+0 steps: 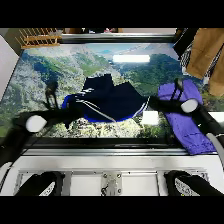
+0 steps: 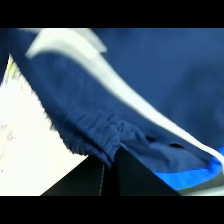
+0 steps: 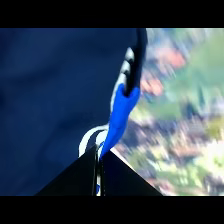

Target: Fold the clothes and pants, and hang the long-sleeved shirts on hangers.

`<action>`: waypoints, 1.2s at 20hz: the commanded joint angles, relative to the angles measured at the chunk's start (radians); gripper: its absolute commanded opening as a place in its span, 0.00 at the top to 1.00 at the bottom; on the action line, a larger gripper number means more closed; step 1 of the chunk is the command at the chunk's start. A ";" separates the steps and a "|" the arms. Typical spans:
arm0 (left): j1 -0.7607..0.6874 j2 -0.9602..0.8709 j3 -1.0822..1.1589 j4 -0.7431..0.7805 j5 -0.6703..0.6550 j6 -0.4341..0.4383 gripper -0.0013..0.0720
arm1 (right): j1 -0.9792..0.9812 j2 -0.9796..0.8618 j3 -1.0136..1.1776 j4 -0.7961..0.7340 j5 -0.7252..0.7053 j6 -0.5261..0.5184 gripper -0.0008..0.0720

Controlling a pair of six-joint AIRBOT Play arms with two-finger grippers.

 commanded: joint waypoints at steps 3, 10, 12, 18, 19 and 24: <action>0.125 0.243 0.345 -0.210 0.027 0.000 0.95 | -0.019 0.089 0.629 -0.085 0.350 -0.029 0.99; 0.130 0.443 0.538 -0.224 0.058 -0.001 0.95 | -0.019 0.262 0.956 -0.087 0.359 0.011 0.99; 0.130 0.464 0.530 -0.225 0.055 -0.008 0.95 | -0.019 0.304 0.957 -0.087 0.325 0.012 0.99; 0.130 0.434 0.296 -0.220 0.004 -0.131 0.95 | -0.019 0.220 0.956 -0.086 0.315 0.037 0.99; 0.130 0.401 0.257 -0.214 0.003 -0.131 0.95 | -0.017 0.174 0.956 -0.086 0.317 0.038 0.99; 0.130 0.128 0.050 -0.213 0.103 -0.091 0.95 | 0.072 -0.195 0.956 -0.139 0.307 0.037 0.99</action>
